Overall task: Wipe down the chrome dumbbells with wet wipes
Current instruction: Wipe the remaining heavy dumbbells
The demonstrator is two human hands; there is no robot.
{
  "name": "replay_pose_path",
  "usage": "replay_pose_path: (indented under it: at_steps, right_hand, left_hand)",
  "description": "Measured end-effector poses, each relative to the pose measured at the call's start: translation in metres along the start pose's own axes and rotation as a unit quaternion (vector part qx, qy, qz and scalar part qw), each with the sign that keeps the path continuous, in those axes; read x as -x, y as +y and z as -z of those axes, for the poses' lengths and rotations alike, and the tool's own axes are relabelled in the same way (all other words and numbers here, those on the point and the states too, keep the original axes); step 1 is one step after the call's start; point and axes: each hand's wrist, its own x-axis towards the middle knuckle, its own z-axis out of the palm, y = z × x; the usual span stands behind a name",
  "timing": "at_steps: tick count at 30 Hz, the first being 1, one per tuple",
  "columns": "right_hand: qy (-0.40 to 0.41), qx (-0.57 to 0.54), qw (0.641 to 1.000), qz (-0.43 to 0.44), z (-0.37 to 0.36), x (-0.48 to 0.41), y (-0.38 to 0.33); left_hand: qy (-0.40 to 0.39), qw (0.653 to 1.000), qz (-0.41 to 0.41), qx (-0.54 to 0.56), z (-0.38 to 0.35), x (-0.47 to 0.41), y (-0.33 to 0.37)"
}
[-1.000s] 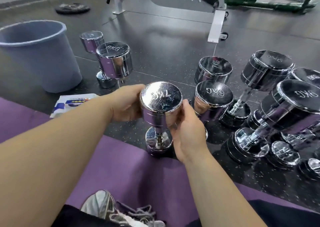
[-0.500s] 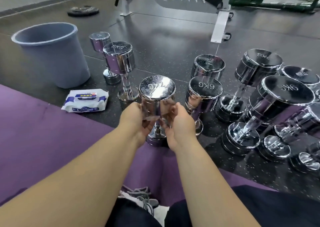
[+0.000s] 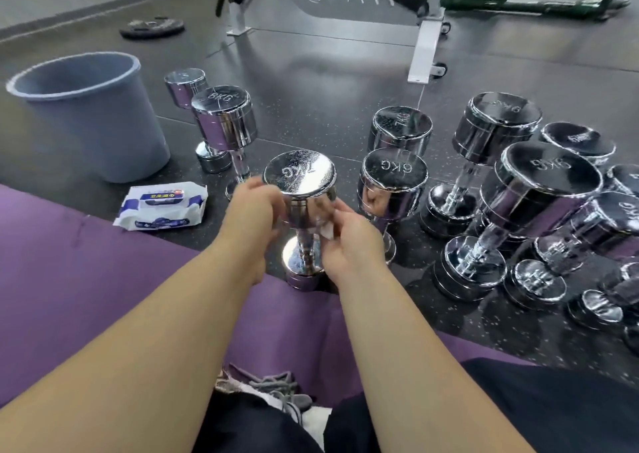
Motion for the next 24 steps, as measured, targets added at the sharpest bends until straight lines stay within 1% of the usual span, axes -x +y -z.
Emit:
replay_pose_path:
  at_steps: [2,3,4,6,7,11,14,17,19,21,23,24]
  right_hand:
    - [-0.011,-0.031,0.999,-0.015,-0.011,-0.002,-0.004]
    - [-0.029,-0.029,0.999,-0.021,-0.015,-0.003,-0.006]
    - [-0.054,-0.020,0.998,-0.029,-0.018,-0.005,-0.010]
    - [-0.079,0.010,0.996,-0.036,-0.024,-0.007,-0.016]
    - [-0.070,0.016,0.997,-0.027,-0.024,-0.008,-0.016]
    - [-0.020,-0.033,0.999,0.017,-0.007,-0.001,0.003]
    - [-0.044,-0.060,0.997,0.011,-0.002,0.005,0.010]
    - [-0.054,-0.076,0.996,0.010,-0.013,0.000,-0.002]
    - [-0.038,-0.061,0.996,0.044,-0.015,0.009,0.000]
    - [-0.011,0.016,0.992,0.124,-0.008,0.022,0.005]
    - [0.017,0.078,0.974,0.212,-0.009,0.033,0.002]
    - [0.018,0.108,0.967,0.231,-0.014,0.032,-0.004]
  left_hand:
    - [0.008,0.998,-0.065,0.025,-0.004,0.000,0.006]
    - [0.002,0.997,-0.071,0.035,-0.007,0.000,0.007]
    - [0.001,0.997,-0.065,0.046,-0.009,0.001,0.007]
    - [0.009,0.997,-0.050,0.060,-0.009,-0.001,0.008]
    - [0.003,0.997,-0.046,0.061,-0.010,-0.003,0.007]
    - [0.000,0.998,-0.043,0.049,-0.014,-0.016,0.004]
    - [0.003,0.998,-0.039,0.055,-0.017,-0.018,0.001]
    - [-0.012,0.996,-0.035,0.083,-0.016,-0.017,0.001]
    - [-0.016,0.995,-0.029,0.089,-0.014,-0.019,-0.001]
    - [-0.019,0.993,-0.020,0.111,-0.012,-0.017,0.000]
    - [-0.034,0.991,-0.008,0.127,-0.013,-0.020,-0.002]
    - [-0.037,0.991,-0.004,0.130,-0.013,-0.019,-0.002]
